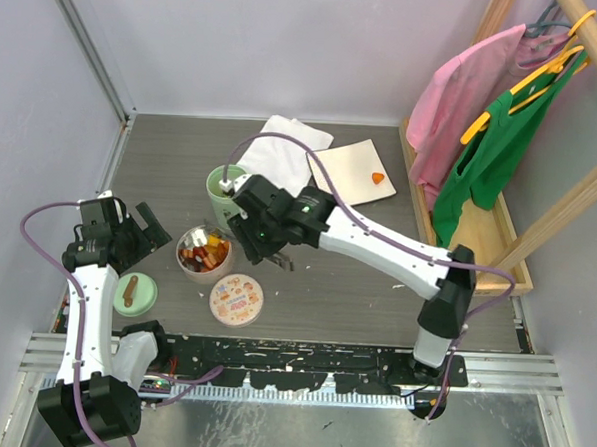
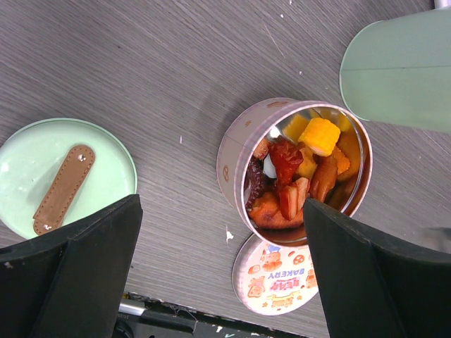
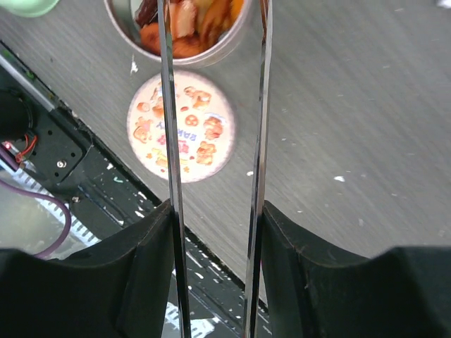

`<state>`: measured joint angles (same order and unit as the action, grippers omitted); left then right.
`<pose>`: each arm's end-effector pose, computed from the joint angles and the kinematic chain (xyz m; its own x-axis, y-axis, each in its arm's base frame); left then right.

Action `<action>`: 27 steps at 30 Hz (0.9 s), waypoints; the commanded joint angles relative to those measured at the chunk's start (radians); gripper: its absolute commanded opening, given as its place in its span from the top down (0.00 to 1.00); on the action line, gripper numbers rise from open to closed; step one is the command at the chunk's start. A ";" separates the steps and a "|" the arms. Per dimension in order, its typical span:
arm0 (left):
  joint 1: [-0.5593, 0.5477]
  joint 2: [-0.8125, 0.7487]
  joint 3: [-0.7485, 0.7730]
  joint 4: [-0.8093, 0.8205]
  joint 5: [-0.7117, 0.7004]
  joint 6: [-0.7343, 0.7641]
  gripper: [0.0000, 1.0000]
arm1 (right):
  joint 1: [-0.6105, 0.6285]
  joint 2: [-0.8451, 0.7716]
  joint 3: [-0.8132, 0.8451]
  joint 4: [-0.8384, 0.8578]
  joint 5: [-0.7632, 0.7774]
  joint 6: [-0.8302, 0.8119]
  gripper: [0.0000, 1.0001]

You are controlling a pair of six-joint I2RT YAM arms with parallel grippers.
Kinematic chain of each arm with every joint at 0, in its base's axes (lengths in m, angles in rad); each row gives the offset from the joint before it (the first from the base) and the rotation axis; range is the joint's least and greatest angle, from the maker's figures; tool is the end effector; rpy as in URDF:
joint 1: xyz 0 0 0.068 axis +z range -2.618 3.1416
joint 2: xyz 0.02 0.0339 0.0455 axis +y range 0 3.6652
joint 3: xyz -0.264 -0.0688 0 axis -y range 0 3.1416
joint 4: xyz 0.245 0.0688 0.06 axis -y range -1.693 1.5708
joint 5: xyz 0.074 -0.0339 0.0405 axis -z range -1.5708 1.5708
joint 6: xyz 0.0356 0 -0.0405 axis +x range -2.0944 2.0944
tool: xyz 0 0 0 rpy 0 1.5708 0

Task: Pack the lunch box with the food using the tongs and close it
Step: Place the fake food in the packing box, then pick up the fake food from the plate.

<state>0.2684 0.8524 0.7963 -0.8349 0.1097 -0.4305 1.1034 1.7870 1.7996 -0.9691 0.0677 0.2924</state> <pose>0.1582 0.0395 0.2734 -0.5991 -0.5950 -0.5357 -0.4922 0.8015 -0.3397 0.1752 0.3417 0.3449 -0.6042 -0.5590 -0.5679 -0.7299 0.6741 0.1132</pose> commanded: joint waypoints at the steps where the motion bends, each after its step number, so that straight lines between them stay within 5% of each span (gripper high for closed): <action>1: -0.001 -0.012 0.019 0.033 0.012 0.007 0.02 | -0.079 -0.172 -0.051 -0.001 0.134 -0.015 0.48; 12: -0.001 -0.015 0.019 0.033 0.012 0.007 0.02 | -0.583 -0.245 -0.258 -0.026 0.257 -0.048 0.48; 27: -0.001 -0.015 0.018 0.033 0.013 0.007 0.02 | -0.720 -0.051 -0.187 0.016 0.306 -0.094 0.47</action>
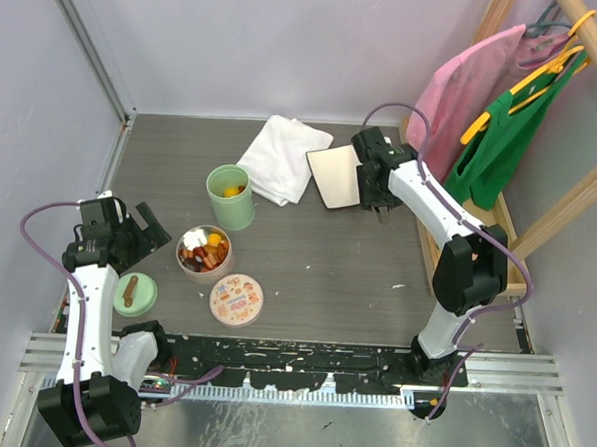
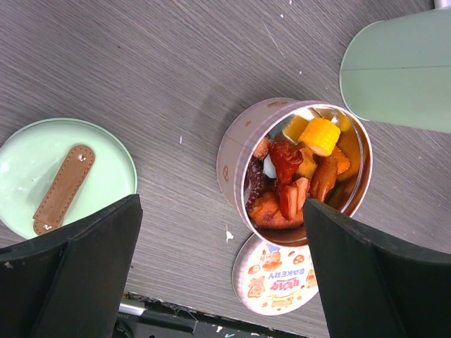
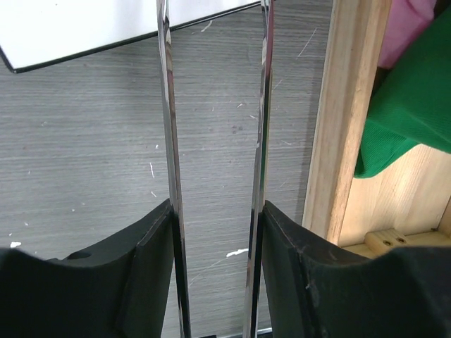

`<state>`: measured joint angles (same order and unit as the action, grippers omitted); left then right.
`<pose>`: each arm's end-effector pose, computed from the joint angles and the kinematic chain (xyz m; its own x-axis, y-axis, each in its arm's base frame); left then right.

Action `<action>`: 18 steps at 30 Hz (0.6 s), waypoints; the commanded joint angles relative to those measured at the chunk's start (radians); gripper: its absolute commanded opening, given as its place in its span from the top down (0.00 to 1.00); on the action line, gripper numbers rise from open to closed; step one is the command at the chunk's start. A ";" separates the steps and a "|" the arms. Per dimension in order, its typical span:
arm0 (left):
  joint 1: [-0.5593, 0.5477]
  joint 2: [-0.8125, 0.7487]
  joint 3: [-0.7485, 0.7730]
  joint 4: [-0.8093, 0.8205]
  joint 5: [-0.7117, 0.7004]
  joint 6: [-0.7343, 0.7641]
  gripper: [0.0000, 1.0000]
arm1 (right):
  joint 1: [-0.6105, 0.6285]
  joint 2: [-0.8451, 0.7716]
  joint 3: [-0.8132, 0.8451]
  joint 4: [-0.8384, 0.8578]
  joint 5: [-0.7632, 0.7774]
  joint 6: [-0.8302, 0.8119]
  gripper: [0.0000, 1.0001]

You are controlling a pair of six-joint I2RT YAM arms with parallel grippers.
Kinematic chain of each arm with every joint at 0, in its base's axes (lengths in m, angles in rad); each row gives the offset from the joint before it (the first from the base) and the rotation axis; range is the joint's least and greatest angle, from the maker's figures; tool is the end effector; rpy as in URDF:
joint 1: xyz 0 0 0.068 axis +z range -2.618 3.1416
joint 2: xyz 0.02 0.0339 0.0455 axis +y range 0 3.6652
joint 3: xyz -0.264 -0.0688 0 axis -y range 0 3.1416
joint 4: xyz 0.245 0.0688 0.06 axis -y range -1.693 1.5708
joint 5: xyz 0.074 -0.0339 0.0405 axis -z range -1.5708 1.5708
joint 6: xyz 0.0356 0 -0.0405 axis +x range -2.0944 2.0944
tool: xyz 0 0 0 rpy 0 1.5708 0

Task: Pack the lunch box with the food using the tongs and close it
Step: Pick up the fake food from the plate.

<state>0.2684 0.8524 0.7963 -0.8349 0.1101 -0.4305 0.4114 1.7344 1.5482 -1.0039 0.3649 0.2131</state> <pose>0.1582 0.0394 0.2734 -0.5992 -0.5950 -0.5356 -0.4919 0.8015 -0.3400 0.3302 0.1302 0.2880 -0.8850 -0.1706 -0.4332 -0.0664 0.9672 -0.2452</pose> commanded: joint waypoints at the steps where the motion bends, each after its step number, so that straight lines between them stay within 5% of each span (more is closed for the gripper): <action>1: -0.001 -0.015 0.018 0.033 0.013 0.007 0.02 | -0.037 0.010 0.064 0.059 -0.007 -0.012 0.47; 18: -0.001 -0.008 0.020 0.033 0.011 0.007 0.02 | -0.078 0.169 0.145 0.103 -0.062 -0.019 0.49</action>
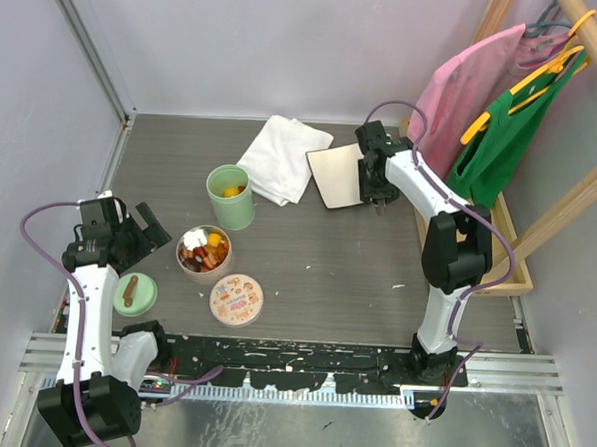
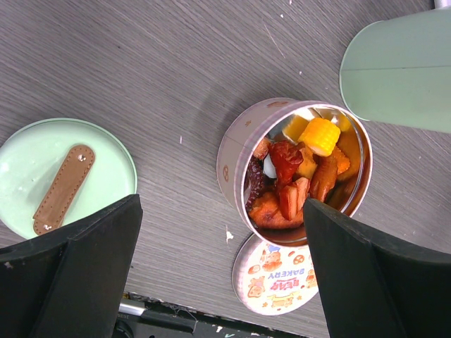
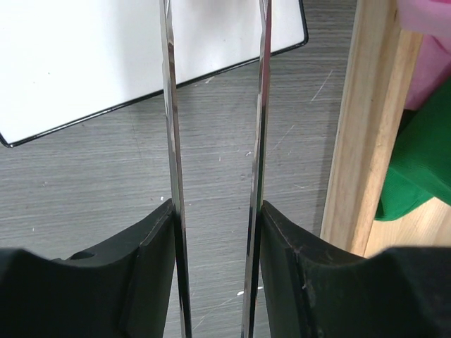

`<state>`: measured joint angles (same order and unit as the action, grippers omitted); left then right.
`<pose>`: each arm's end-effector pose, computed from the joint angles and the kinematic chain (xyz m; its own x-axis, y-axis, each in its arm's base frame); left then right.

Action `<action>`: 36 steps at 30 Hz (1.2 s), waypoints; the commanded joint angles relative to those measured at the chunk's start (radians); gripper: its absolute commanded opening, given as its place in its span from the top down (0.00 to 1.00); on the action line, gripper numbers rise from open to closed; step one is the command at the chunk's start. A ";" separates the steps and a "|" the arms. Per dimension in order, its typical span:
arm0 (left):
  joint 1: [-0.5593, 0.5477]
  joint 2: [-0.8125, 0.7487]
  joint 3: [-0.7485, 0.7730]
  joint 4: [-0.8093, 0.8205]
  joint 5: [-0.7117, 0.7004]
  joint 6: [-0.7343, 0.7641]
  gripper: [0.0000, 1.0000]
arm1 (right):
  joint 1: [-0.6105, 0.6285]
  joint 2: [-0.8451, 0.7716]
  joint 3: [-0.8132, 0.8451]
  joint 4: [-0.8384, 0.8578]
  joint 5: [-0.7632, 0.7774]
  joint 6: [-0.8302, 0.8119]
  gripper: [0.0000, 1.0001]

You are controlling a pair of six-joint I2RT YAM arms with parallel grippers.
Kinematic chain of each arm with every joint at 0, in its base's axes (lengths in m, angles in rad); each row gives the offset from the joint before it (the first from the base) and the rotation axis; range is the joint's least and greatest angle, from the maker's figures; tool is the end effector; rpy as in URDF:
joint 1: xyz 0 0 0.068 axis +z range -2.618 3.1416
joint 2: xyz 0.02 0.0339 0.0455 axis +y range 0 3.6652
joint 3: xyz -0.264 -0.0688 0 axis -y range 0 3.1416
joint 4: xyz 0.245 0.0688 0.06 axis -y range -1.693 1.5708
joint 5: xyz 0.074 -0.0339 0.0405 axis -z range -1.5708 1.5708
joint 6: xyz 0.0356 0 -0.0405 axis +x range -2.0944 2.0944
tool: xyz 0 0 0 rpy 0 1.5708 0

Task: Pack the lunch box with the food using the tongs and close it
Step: Pick up the fake food from the plate.

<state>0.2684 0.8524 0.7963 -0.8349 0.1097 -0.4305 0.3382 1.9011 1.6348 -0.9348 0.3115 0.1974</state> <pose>0.1582 0.0395 0.2734 -0.5991 -0.5950 -0.5357 -0.4922 0.8015 -0.3397 0.3779 0.1213 0.2560 -0.9040 -0.1201 -0.4104 -0.0347 0.9772 -0.2094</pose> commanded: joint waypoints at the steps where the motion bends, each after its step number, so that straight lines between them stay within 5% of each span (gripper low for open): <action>1: -0.001 -0.009 0.019 0.033 0.012 0.007 0.02 | -0.004 0.006 0.059 0.036 -0.009 -0.005 0.49; 19: -0.001 -0.006 0.018 0.033 0.013 0.006 0.02 | -0.004 0.044 0.089 0.042 -0.014 -0.030 0.58; 36: -0.001 -0.008 0.017 0.033 0.015 0.007 0.02 | 0.077 -0.130 -0.001 0.056 -0.227 -0.012 0.67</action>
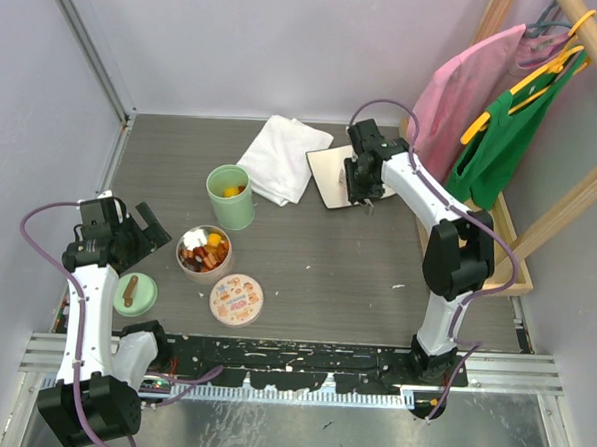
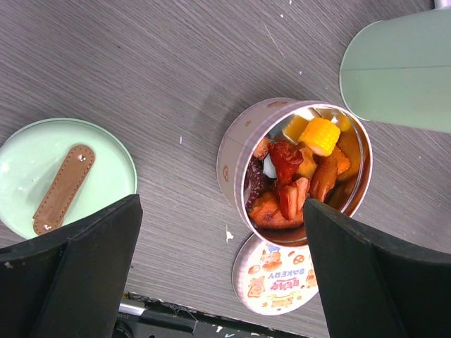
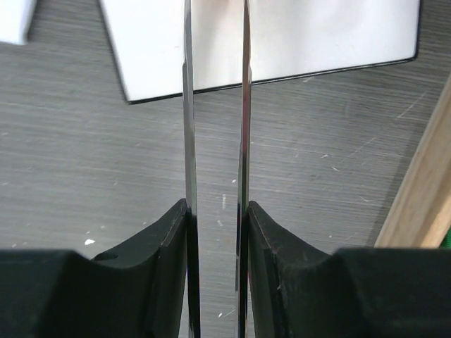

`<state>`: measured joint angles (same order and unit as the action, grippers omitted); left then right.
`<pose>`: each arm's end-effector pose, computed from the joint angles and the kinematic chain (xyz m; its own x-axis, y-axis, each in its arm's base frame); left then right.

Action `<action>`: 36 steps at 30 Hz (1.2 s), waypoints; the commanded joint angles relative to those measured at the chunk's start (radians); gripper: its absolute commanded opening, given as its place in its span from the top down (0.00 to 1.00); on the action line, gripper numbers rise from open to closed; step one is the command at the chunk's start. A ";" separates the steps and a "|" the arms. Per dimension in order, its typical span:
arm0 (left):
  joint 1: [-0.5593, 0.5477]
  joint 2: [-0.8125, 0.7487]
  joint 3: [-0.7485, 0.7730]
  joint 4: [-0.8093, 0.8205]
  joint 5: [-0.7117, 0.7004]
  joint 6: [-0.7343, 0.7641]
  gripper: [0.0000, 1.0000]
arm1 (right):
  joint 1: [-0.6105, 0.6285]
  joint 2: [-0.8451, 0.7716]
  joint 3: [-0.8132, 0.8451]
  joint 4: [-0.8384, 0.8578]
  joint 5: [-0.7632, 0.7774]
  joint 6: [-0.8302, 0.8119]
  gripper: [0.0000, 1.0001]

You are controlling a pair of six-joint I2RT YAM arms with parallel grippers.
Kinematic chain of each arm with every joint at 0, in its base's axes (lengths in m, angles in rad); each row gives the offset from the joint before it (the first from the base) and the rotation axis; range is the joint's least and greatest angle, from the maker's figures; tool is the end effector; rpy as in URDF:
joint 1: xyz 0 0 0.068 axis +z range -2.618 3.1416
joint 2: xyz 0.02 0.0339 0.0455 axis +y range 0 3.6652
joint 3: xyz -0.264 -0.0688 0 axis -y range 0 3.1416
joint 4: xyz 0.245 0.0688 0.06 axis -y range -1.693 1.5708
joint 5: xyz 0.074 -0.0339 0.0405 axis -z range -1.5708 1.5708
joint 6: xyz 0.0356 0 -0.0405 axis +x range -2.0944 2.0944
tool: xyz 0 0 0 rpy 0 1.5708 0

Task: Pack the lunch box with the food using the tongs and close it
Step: Pick up the fake food from the plate, then place the fake food in the packing box.

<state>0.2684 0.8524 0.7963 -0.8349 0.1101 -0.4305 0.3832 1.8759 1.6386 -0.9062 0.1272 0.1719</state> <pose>0.1582 0.0394 0.2734 -0.5992 -0.5950 -0.5356 -0.4919 0.8015 -0.3400 0.3697 0.1442 0.2665 -0.8867 -0.1745 -0.4280 -0.1730 0.9840 -0.0429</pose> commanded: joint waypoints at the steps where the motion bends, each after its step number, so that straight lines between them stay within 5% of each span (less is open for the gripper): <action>1: -0.001 -0.008 0.017 0.033 0.015 0.007 0.02 | 0.042 -0.118 -0.017 0.029 -0.046 0.019 0.67; 14: -0.001 -0.006 0.019 0.033 0.016 0.007 0.02 | 0.093 -0.292 -0.140 0.053 -0.127 0.073 0.67; 22: -0.002 -0.008 0.019 0.033 0.013 0.007 0.02 | 0.125 -0.408 -0.242 0.110 -0.328 0.119 0.66; 36: -0.001 -0.010 0.020 0.030 0.010 0.007 0.02 | 0.492 -0.383 -0.223 0.202 -0.376 0.188 0.66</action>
<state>0.2684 0.8524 0.7963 -0.8349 0.1101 -0.4305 0.8173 1.4792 1.3483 -0.7757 -0.2516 0.3351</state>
